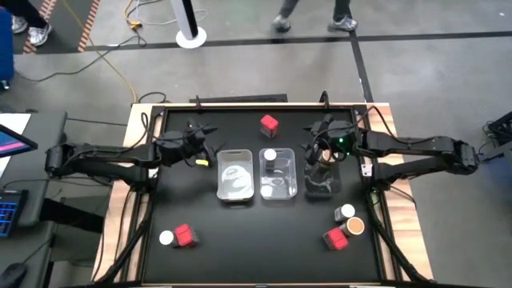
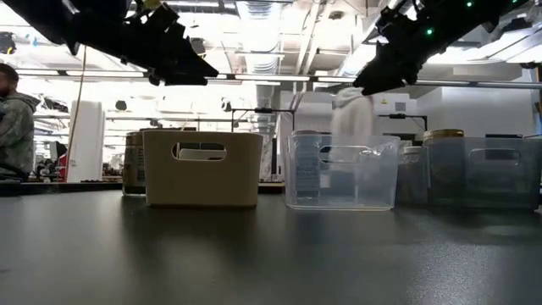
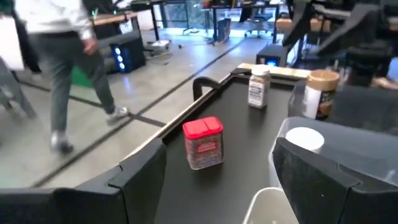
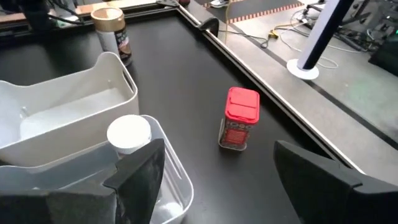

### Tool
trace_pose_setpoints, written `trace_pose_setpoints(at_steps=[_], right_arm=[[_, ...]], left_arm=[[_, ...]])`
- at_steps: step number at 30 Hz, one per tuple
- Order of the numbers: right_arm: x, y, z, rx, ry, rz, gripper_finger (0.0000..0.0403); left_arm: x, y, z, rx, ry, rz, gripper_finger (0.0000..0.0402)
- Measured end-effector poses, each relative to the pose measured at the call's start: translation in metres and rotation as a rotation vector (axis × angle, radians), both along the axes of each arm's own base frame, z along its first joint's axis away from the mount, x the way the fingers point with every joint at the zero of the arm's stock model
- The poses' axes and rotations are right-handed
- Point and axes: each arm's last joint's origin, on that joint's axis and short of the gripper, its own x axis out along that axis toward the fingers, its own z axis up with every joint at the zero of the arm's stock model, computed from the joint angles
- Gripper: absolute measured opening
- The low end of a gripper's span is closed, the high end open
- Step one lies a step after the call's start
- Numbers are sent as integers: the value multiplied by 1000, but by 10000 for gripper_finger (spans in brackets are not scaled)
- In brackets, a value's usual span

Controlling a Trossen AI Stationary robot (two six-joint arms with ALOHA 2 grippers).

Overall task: Sort spices by type
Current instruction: Put the bottom right red seasoning can into the white bin

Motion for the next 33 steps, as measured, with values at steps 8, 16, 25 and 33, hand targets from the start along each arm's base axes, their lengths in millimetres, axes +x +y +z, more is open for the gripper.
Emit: trace_pose_setpoints(at_steps=[8, 16, 25, 33], right_arm=[[1, -3, 3, 39, -58, -39, 328], [4, 11, 27, 47, -90, 18, 328], [-10, 43, 84, 85, -10, -175, 328], [-11, 66, 92, 281, 5, -238, 322]], left_arm=[[5, 1, 54, -136, 49, 65, 284], [-4, -10, 109, -172, 175, 33, 283], [-12, -24, 116, -212, 259, -21, 283], [-13, -29, 112, -230, 309, -45, 283]])
